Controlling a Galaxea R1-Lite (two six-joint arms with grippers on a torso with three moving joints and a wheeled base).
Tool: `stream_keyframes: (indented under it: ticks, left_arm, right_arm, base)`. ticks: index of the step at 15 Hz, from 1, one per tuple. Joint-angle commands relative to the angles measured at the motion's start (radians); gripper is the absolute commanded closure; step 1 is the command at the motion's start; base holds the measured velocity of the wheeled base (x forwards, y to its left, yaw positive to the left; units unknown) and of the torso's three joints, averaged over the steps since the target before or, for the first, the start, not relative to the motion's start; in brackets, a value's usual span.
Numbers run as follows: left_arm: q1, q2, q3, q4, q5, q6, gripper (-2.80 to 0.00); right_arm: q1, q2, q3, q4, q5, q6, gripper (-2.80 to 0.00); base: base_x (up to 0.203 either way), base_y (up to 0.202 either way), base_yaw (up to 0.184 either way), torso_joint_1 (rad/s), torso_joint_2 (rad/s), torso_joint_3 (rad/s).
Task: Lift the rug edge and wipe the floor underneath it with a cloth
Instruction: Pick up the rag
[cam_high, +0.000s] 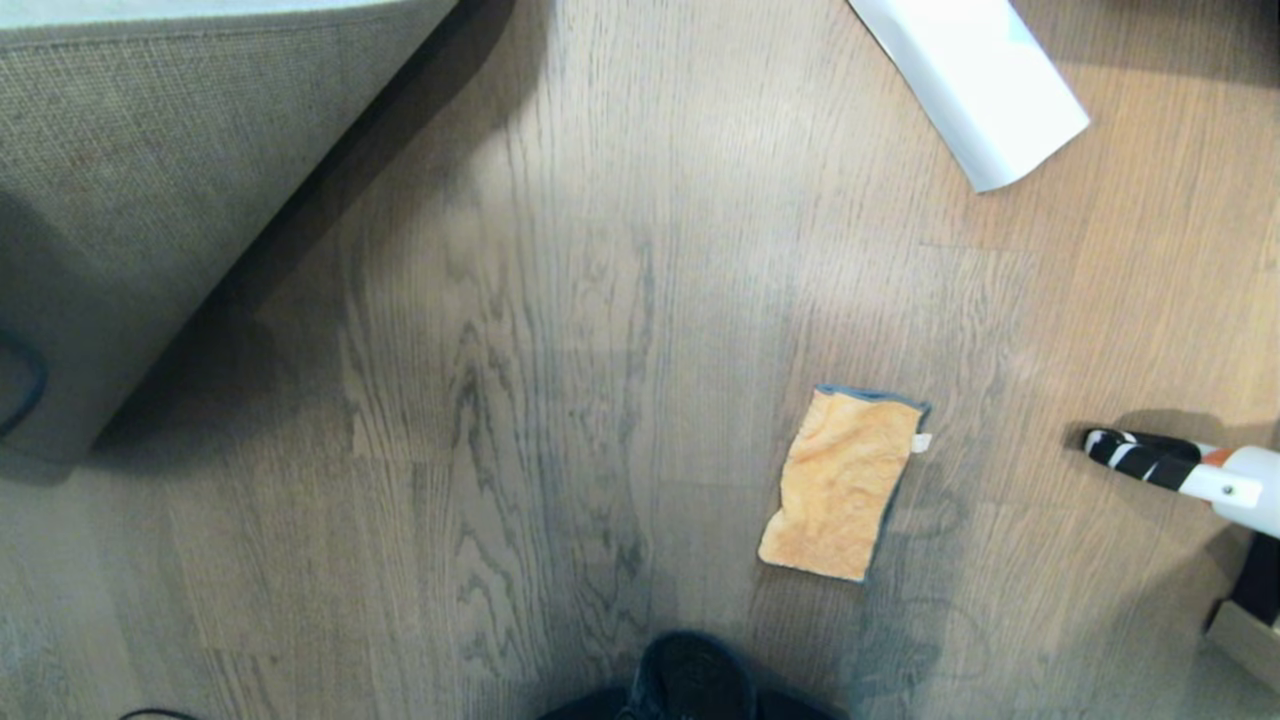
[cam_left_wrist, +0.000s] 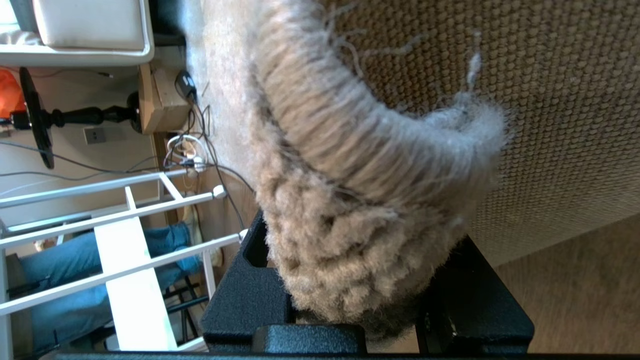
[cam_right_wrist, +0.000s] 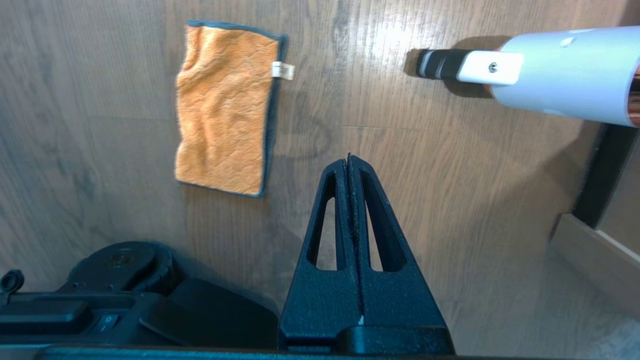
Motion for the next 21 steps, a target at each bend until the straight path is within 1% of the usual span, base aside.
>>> stream_keyframes:
  ticks: [1,12,17,21]
  left_arm:
    - [0.001,0.0,0.001,-0.004,0.003,0.001,0.0]
    - [0.001,0.0,0.004,-0.004,0.003,0.001,0.0]
    - [0.001,0.0,0.006,-0.004,0.003,0.001,0.0]
    - [-0.004,-0.003,0.038,-0.004,0.002,0.001,0.0]
  right_arm:
    - [0.0,0.0,0.0,-0.001,0.0,0.0,0.0]
    - [0.001,0.001,0.0,-0.001,0.0,0.0,0.0]
    - [0.001,0.0,0.0,-0.001,0.0,0.0,0.0]
    - [-0.001,0.001,0.0,-0.001,0.0,0.0,0.0]
  base:
    - [0.007,0.06,-0.008,0.007,0.0,0.003]
    - [0.0,0.174,-0.004,0.003,0.0,0.003]
    - [0.0,0.014,0.0,0.0,0.0,0.0]
    - [0.0,0.0,0.0,0.0,0.0,0.0]
